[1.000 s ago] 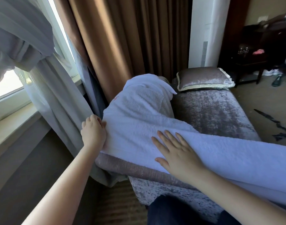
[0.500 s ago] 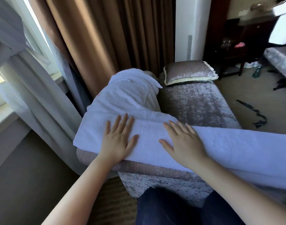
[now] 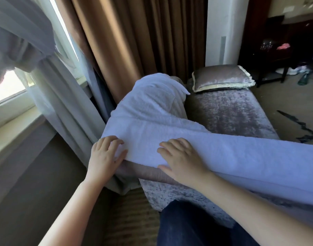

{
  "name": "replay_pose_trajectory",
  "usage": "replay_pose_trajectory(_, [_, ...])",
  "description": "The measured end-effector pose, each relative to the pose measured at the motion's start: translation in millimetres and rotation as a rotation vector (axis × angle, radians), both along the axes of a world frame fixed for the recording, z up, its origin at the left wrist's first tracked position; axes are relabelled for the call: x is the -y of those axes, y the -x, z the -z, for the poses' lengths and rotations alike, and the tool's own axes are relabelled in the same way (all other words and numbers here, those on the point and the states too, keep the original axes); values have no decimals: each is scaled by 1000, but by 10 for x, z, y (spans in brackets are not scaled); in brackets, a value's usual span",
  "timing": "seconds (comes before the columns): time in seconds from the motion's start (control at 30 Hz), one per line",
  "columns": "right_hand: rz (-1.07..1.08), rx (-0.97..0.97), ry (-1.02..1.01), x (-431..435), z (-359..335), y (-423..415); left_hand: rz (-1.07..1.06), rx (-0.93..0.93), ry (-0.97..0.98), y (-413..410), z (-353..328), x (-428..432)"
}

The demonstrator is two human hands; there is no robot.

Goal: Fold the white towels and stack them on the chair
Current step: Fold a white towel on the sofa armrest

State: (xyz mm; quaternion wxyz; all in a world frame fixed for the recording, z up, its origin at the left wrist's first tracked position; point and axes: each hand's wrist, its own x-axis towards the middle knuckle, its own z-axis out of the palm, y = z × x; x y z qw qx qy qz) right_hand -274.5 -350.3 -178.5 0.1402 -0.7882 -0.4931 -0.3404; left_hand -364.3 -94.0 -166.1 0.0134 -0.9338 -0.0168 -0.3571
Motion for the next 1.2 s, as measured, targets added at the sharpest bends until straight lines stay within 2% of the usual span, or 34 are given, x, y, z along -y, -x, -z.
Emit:
replay_pose_trajectory(0.23, [10,39,-38,-150,45,-77,157,-49,-281,-31,-149,-387])
replay_pose_trajectory(0.37, [-35,46,-101,-75,-218,-172,280,-67,-403,-46,-174,-530])
replay_pose_trajectory(0.47, [-4,104,-127,-48,-373,-387,277,-49,-511,-129,-306,-600])
replay_pose_trajectory(0.53, [103,131,-119,-44,-439,-560,152,33,-446,-298,-506,-546])
replay_pose_trajectory(0.63, [241,120,-129,-53,-498,-754,-36,152,-170,-692,-796,-252])
replay_pose_trajectory(0.73, [391,95,-118,-72,-549,-869,-27,193,37,-1100,-947,10])
replay_pose_trajectory(0.87, [547,-20,-15,-85,-462,-984,-16,-15,244,-1282,-946,79])
replay_pose_trajectory(0.93, [515,-22,-37,-75,-400,-934,-17,-21,203,-1163,-840,44])
replay_pose_trajectory(1.1, [236,51,-104,-94,-208,-414,-20,64,97,-617,-510,-208])
replay_pose_trajectory(1.2, [221,2,-25,-124,-58,-169,-183,-27,324,-355,-353,-327])
